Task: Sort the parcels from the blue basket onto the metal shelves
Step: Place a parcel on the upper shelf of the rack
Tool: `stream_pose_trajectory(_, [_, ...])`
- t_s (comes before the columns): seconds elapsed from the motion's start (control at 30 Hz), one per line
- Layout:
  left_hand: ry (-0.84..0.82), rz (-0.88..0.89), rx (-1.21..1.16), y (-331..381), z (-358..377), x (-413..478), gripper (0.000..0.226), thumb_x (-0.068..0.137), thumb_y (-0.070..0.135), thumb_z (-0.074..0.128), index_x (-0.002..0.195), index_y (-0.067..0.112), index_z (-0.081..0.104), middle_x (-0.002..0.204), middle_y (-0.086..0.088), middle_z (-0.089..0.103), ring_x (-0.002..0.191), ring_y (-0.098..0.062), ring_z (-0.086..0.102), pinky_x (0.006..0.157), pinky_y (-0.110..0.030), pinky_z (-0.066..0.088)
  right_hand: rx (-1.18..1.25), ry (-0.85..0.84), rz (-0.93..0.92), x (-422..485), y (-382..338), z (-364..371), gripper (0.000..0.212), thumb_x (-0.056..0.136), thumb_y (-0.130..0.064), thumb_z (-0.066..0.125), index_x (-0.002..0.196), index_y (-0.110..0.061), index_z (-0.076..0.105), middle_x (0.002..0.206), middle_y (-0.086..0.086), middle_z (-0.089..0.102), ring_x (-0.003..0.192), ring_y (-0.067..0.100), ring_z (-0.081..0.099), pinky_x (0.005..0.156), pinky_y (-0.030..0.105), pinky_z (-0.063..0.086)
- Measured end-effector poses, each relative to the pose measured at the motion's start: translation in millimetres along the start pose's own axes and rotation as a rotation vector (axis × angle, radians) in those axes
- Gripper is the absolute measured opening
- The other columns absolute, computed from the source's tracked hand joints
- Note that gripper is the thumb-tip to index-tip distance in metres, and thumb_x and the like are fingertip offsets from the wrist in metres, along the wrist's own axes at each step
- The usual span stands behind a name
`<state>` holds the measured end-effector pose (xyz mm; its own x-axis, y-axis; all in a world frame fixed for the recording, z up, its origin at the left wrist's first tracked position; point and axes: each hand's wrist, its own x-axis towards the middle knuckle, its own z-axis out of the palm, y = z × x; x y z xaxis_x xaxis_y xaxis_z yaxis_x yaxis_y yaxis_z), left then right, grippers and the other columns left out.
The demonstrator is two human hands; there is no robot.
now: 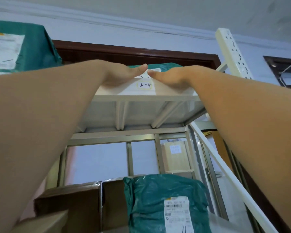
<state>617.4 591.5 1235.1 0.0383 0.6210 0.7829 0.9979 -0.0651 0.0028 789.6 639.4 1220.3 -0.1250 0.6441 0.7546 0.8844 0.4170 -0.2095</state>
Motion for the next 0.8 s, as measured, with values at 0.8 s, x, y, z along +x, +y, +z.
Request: stream_pose_trajectory(0.8, [-0.288,-0.067,0.680,-97.9,-14.1,-183.5,0.046,0.095,0.029,0.049,0.140,0.022,0.040,0.138,-0.006,0.049,0.122,-0.026,0.046,0.102,-0.034,0.034,0.000,0.386,-0.734,-116.6,-142.7,87.7,0.024,0.094,-0.024,0.041,0.110,-0.014,0.056,0.112,0.010,0.055,0.096,0.027,0.053,0.078,0.043,0.047])
